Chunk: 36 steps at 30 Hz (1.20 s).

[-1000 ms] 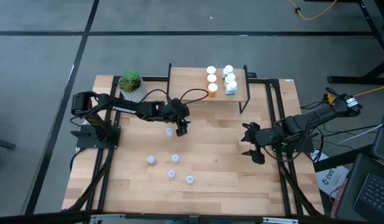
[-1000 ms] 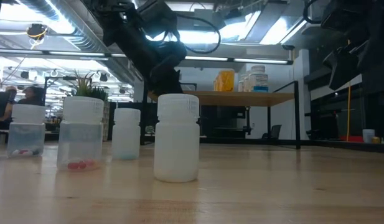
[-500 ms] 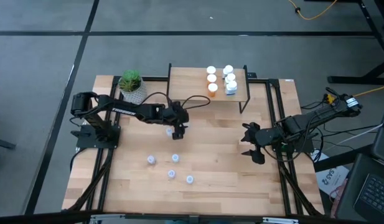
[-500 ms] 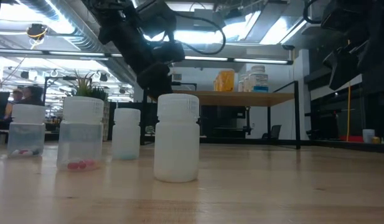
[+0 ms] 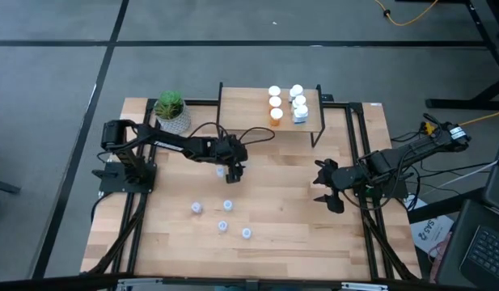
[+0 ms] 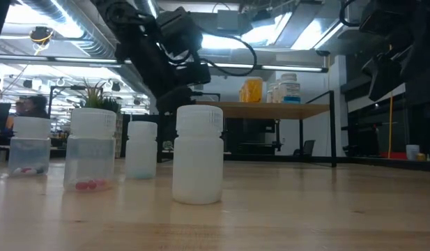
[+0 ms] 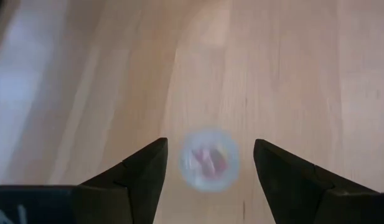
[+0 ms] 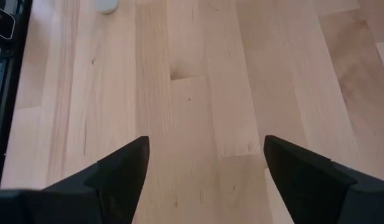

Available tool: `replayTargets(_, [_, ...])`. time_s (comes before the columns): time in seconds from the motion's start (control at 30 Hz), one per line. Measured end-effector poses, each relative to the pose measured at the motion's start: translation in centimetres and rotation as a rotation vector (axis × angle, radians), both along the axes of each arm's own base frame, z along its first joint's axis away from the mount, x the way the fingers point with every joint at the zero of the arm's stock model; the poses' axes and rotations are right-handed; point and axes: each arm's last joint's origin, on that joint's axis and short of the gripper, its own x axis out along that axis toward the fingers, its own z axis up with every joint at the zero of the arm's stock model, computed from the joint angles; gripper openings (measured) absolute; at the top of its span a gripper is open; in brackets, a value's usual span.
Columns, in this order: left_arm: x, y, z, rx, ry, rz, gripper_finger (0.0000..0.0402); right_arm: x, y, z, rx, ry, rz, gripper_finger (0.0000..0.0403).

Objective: Pick and place medicine bottles onto shelf by color
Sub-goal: Put the top transparent pill bottle on the shelf

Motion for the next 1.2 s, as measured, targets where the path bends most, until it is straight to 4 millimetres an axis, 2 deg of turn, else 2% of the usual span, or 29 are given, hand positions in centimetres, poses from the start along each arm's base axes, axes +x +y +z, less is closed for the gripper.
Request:
replayTargets(0.53, [0.2, 0.1, -0.6, -0.013, 0.007, 0.018, 0.0225, 0.0, 0.0, 0.0, 0.0, -0.001, 0.0, 0.0317])
replayTargets(0.67, [0.2, 0.1, -0.6, -0.016, 0.006, 0.02, 0.0194, 0.0, 0.0, 0.0, 0.0, -0.001, 0.0, 0.0317])
replayTargets(0.9, [0.2, 0.0, -0.3, -0.047, -0.001, 0.031, 0.0117, 0.0, 0.0, 0.0, -0.001, -0.001, 0.001, 0.0317])
replayTargets(1.0, [0.7, -0.2, 2.2, -0.094, -0.065, 0.014, 0.0116, 0.0, 0.0, 0.0, -0.001, -0.001, 0.002, 0.0317])
replayTargets(1.2, [1.0, -0.9, 10.0, -0.124, -0.107, -0.012, 0.0116, 0.0, 0.0, 0.0, -0.002, -0.001, 0.003, 0.0317])
